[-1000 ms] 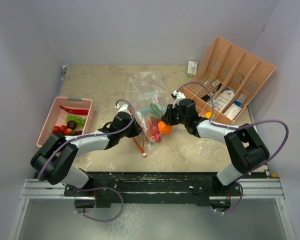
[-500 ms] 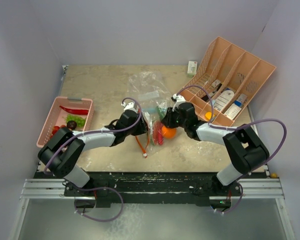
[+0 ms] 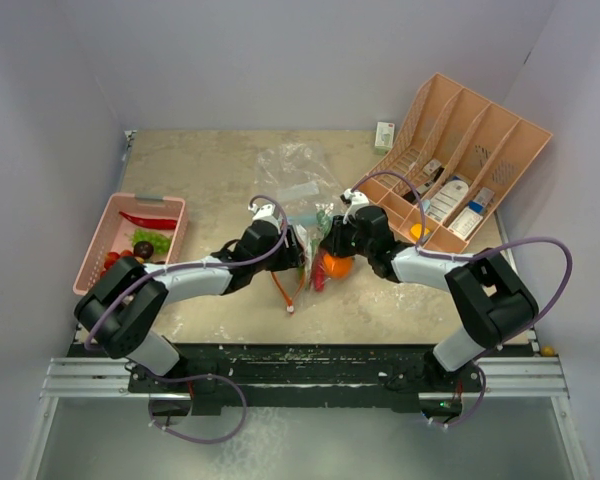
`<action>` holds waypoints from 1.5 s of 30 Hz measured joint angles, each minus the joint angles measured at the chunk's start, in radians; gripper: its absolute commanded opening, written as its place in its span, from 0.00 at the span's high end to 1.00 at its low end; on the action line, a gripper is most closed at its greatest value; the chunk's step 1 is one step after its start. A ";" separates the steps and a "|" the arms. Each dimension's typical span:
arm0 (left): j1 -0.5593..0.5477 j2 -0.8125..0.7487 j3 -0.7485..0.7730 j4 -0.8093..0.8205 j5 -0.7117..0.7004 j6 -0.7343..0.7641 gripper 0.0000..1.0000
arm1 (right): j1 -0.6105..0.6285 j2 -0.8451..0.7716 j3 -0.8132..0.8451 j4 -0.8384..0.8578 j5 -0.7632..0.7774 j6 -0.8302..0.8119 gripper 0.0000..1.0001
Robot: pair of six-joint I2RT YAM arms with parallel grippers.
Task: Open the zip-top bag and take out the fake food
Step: Pick up the fake fruit from the zipper food storage bag.
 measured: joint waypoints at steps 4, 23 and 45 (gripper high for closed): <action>-0.004 0.018 0.000 0.040 0.029 0.007 0.30 | 0.000 0.000 0.000 0.001 0.000 0.000 0.74; -0.011 0.131 -0.045 0.291 0.192 -0.073 0.70 | 0.012 0.000 -0.021 -0.003 0.001 0.015 0.75; -0.018 -0.409 -0.044 -0.468 0.170 0.113 0.63 | 0.014 0.081 0.056 -0.077 0.005 0.106 0.87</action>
